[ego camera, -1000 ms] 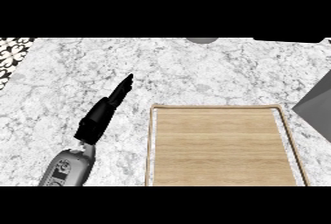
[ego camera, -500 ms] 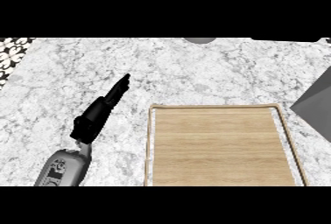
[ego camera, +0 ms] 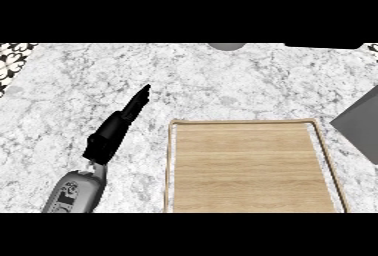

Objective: Pick the cupcake from the tray and place it in the cardboard box

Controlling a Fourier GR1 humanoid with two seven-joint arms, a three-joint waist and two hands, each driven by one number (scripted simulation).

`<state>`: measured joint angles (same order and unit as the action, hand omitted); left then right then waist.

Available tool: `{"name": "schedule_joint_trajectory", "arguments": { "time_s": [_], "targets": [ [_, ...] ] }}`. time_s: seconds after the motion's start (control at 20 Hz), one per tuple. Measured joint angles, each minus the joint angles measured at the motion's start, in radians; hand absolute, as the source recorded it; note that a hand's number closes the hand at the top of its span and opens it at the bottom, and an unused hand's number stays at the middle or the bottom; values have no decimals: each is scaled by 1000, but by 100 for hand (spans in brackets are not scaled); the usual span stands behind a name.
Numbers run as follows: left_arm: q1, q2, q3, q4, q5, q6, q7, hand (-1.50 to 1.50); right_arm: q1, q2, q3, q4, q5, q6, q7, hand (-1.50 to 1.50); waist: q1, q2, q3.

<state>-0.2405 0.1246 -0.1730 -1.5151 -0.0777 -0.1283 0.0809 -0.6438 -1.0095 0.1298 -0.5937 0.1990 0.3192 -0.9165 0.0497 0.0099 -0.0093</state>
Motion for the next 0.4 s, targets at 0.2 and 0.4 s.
{"name": "schedule_joint_trajectory", "arguments": {
  "time_s": [0.2,0.4],
  "targets": [
    [0,-4,3,1,-2,6,0,0,-36,30,-62,61,-112,67,41,-150,-4,1,2],
    [2,-5,0,1,-7,7,1,0,-73,61,-130,130,-236,152,114,-150,1,6,11]
  ]
}}
